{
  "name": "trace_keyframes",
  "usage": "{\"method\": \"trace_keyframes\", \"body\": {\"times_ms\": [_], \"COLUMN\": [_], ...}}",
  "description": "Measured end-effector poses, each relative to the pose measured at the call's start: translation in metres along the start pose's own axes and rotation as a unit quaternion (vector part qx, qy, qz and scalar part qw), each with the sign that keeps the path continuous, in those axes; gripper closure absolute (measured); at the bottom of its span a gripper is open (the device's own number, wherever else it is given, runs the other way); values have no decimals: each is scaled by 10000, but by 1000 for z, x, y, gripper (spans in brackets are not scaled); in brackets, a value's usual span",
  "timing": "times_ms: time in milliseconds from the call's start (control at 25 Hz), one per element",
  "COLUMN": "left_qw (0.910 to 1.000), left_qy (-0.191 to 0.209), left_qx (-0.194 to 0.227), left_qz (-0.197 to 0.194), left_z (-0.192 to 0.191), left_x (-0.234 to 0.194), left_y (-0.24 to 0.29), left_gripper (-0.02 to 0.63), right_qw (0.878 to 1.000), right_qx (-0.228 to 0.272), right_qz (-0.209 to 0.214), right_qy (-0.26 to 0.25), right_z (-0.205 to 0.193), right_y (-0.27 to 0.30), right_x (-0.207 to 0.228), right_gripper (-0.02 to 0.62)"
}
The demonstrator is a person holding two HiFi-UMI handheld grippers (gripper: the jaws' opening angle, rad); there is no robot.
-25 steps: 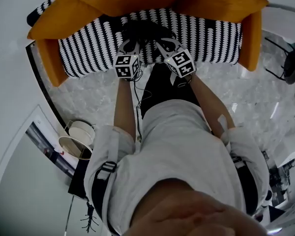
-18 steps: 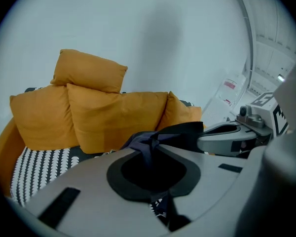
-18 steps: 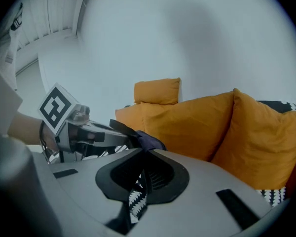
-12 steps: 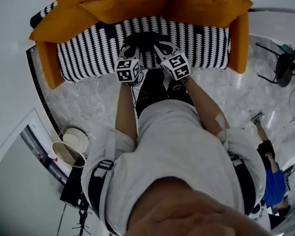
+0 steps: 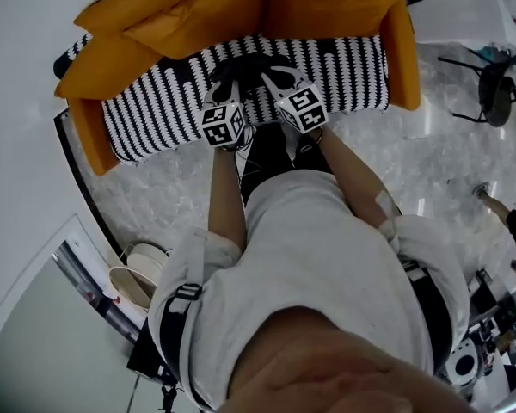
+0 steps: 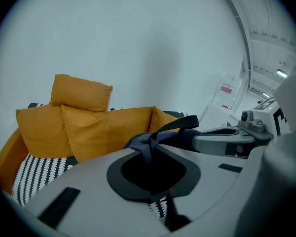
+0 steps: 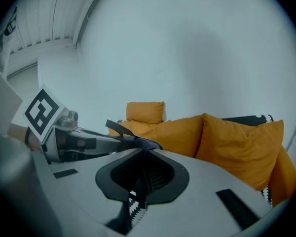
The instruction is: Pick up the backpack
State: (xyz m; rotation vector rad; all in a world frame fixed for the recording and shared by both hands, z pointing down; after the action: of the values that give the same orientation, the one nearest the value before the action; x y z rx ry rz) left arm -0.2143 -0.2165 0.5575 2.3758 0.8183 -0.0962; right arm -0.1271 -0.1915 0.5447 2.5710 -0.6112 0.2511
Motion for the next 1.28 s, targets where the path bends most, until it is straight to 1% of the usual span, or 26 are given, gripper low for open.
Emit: {"method": "trace_keyframes", "body": {"times_ms": [80,240,400,640,800,960,1120,1280], "left_qw": [9999,9992,9975,9925,9884,9820,9750,9649], "left_qy": [60,193,368,661,879,1177,1283,1529], "left_qx": [88,344,594,1028,1237,1474,1813,2130], "left_qz": [-27,-24,40,57,32,12,85,123], "left_z": [11,39,63,94,113,138,165,187], "left_x": [13,38,66,113,142,171,193,217], "left_y": [-3,-9,-18,-34,-46,-60,-80,-101], "left_gripper": [574,574,574,575,577,577,577,577], "right_qw": [9998,9983,9963,9903,9848,9784,9698,9613], "right_qx": [184,506,777,1193,1517,1826,2079,2334], "right_qz": [-55,-140,-254,-381,-470,-543,-628,-702], "right_qy": [-11,-247,-262,-609,-710,-808,-1107,-1286], "right_z": [12,40,64,98,119,145,175,201], "right_y": [-13,-37,-66,-114,-143,-171,-199,-227], "right_x": [3,12,18,25,30,33,27,20], "right_gripper": [545,545,545,545,545,545,545,545]}}
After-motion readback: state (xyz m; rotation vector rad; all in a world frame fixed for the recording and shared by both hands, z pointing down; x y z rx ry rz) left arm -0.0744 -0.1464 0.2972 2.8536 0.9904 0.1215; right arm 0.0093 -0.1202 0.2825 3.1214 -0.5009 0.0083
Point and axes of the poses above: the fingertips, and each gripper's own axes: y forward along the fingers, x to its right, z out of its top, the point moved 1 cm from there along -y, backward along the fingers, and after that the axes turned 6 degrees about x, right-handed, at the moved point
